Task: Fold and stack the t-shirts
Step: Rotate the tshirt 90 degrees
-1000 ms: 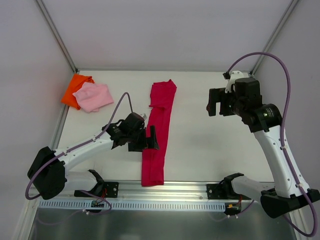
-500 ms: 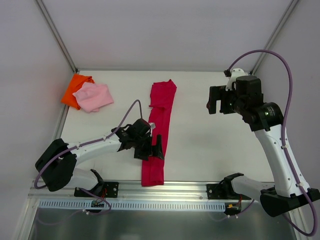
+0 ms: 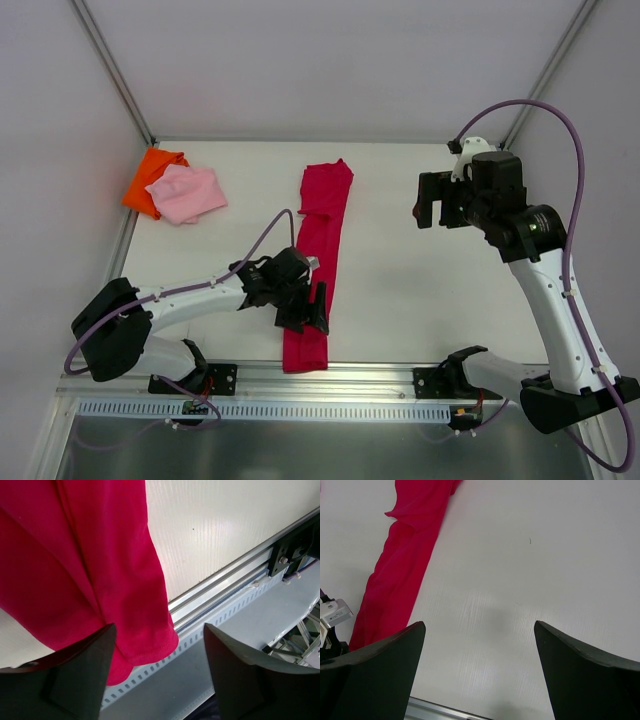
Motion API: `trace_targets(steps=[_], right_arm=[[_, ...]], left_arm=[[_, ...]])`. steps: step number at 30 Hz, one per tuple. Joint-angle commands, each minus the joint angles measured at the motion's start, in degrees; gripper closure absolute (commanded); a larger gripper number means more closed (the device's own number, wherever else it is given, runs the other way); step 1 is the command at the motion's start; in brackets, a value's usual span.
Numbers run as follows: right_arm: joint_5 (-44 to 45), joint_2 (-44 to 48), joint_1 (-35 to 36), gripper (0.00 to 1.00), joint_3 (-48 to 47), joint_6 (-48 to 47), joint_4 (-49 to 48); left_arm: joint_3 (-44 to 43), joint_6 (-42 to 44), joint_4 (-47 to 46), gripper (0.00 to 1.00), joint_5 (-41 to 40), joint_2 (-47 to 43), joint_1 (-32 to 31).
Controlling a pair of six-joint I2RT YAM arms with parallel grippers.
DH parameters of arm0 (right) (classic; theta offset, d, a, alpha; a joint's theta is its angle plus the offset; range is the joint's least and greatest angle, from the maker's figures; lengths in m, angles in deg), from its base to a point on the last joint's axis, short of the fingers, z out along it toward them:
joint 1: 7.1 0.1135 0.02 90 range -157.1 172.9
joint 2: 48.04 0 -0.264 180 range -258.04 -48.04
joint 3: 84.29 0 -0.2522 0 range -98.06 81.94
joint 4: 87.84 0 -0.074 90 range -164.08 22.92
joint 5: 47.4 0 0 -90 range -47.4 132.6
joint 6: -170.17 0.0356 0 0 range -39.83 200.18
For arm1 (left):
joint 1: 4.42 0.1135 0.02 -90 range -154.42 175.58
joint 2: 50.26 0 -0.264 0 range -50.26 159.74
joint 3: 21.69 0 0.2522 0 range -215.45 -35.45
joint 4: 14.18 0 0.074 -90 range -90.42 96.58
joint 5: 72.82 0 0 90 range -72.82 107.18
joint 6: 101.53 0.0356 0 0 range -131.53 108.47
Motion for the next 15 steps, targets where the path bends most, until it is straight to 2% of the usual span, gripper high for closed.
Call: trace_targets(steps=[1,7,11,15], right_arm=[[-0.3,0.8,0.3,0.03,-0.3,0.8,-1.5],[0.4,1.8,0.3,0.03,-0.1,0.5,-1.1],[0.8,2.4,0.3,0.04,0.2,0.3,-0.8],[0.6,2.6,0.3,0.04,0.7,0.2,-1.0]], left_arm=[[-0.6,-1.1,0.6,0.34,1.5,-0.9,-0.9],[-0.2,-1.3,0.1,0.40,3.4,0.8,-1.4],[-0.1,-1.7,2.0,0.30,1.1,-0.9,-2.0],[0.8,-2.7,2.9,0.25,-0.6,-1.9,-2.1]])
